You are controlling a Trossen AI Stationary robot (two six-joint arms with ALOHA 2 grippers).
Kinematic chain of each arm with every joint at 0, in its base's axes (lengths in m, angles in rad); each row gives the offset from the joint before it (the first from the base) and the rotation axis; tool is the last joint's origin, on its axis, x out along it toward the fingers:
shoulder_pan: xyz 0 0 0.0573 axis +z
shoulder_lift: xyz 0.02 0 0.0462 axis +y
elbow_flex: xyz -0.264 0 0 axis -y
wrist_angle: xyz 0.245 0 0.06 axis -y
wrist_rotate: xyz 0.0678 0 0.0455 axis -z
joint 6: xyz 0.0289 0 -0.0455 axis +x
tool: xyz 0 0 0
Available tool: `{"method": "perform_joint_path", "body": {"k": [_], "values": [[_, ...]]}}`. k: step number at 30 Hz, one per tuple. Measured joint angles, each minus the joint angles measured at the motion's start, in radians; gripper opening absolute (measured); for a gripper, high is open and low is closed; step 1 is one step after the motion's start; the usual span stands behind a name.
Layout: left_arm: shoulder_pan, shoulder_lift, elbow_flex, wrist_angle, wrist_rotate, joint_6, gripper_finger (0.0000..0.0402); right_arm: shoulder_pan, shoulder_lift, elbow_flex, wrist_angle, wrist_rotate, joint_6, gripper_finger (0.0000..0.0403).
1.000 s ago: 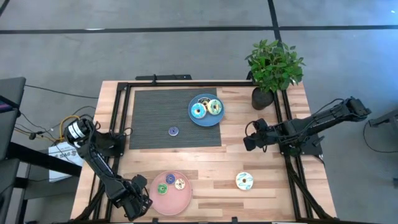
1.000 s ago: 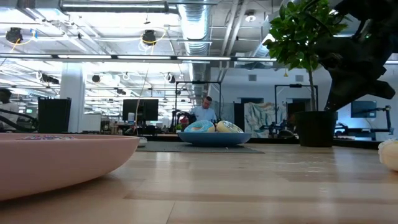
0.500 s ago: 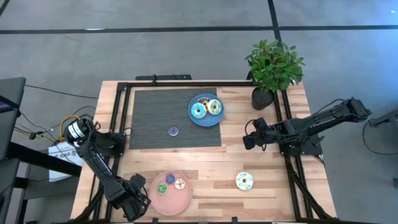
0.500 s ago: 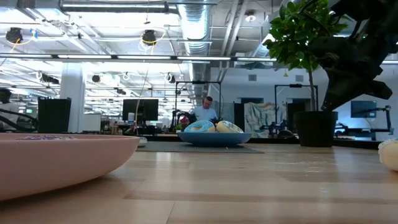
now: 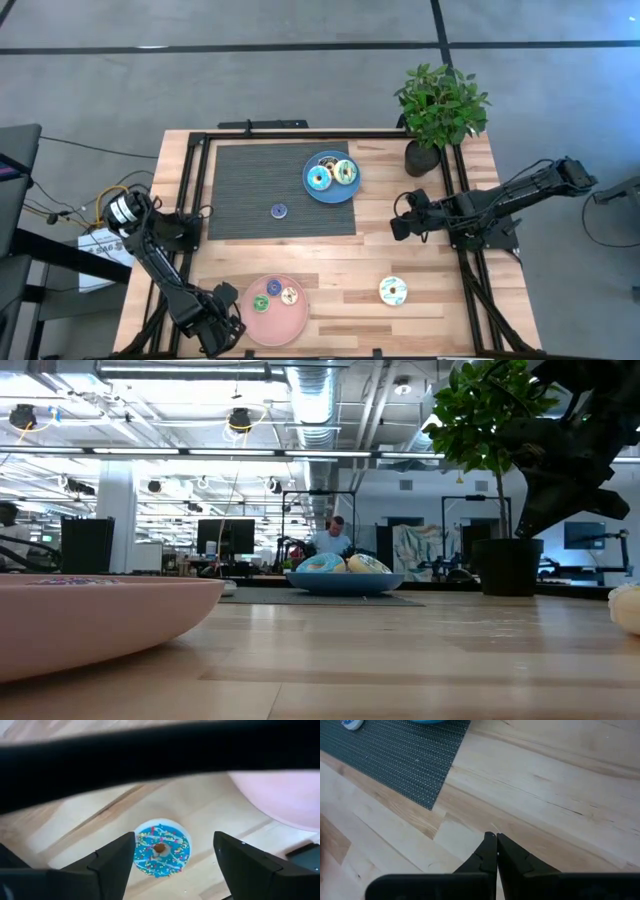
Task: Pick & Place donuts
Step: Put the small light blue donut on the pink plate
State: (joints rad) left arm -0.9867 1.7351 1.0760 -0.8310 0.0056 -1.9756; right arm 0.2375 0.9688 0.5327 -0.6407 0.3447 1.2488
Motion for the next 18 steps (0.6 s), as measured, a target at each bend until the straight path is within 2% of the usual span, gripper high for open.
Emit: {"method": "perform_joint_path", "body": {"k": [10,18], "values": [[-0.002,0.000,0.000,-0.038,-0.012,0.008,0.0324,0.000,0.000,0.000,0.002,0.000,-0.001,0.0001],[-0.026,0.001,0.000,-0.042,0.036,0.049,0.0331,0.000,0.000,0.000,0.002,0.001,-0.003,0.0001]]}}
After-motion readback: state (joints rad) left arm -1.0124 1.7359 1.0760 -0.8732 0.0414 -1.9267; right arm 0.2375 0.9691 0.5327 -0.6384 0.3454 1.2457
